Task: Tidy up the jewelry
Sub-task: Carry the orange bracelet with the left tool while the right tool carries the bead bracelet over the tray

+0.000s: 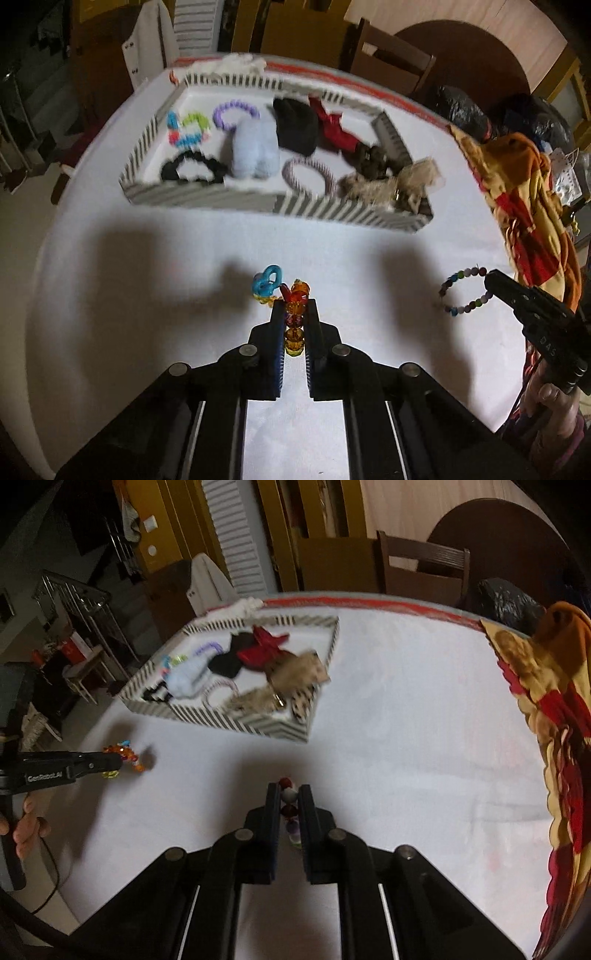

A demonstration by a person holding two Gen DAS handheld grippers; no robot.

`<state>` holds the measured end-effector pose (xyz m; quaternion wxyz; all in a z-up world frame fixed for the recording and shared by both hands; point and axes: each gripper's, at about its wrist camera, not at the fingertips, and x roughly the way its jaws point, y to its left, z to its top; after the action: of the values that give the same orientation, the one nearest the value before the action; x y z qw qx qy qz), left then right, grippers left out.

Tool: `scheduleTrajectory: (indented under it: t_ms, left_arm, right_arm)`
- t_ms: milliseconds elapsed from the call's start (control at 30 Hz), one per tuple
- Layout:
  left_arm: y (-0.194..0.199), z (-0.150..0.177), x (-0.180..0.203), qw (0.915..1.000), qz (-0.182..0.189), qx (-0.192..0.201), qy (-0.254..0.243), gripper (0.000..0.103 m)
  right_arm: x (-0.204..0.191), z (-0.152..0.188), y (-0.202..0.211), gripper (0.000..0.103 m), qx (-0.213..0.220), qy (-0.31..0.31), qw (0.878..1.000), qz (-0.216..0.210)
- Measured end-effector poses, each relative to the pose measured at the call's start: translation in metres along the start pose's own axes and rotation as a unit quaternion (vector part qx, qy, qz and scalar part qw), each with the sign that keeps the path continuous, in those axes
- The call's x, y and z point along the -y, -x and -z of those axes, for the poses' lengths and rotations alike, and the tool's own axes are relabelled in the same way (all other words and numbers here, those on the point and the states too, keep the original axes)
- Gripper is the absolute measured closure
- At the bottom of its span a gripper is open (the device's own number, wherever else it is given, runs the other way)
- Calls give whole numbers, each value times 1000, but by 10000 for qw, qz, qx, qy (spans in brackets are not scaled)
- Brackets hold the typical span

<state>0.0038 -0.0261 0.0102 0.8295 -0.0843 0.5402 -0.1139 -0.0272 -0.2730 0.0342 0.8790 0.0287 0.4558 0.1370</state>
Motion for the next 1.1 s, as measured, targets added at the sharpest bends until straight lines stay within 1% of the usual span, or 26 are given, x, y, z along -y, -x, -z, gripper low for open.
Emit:
scheduleTrajectory:
  t_ms: [200,400,533,667,833,967,1100]
  left_arm:
    - [32,-23,-5,9994,-67,341,36,88]
    - [46,-47,-12,9982,-136,579,88,89]
    - [49,-69,-18,9974,-212,684,65,88]
    - [43,-93,-25,9971,-263,713,63,88]
    - [24,-126,-37,9965,-439,707,107,88]
    - [4,-149,-48,9961,-574,649,171,88]
    - [-18,-167,-56,9961,-666,549,185,88]
  right_arm:
    - [-11,-21,15,94,140,125,9997,-154]
    - [-27,-43,17,94,225,173,9989,-378]
    - [-38,-61,11,94,239,254,9985,-415]
    - [-42,-84,-1,94,272,237,9982,-470]
    - [-40,-118,-25,94,280,121,9982,-521]
    - [-31,-144,-54,94,216,-49,9985,-493]
    - [-17,-167,-90,94,21,-310,9982,-518]
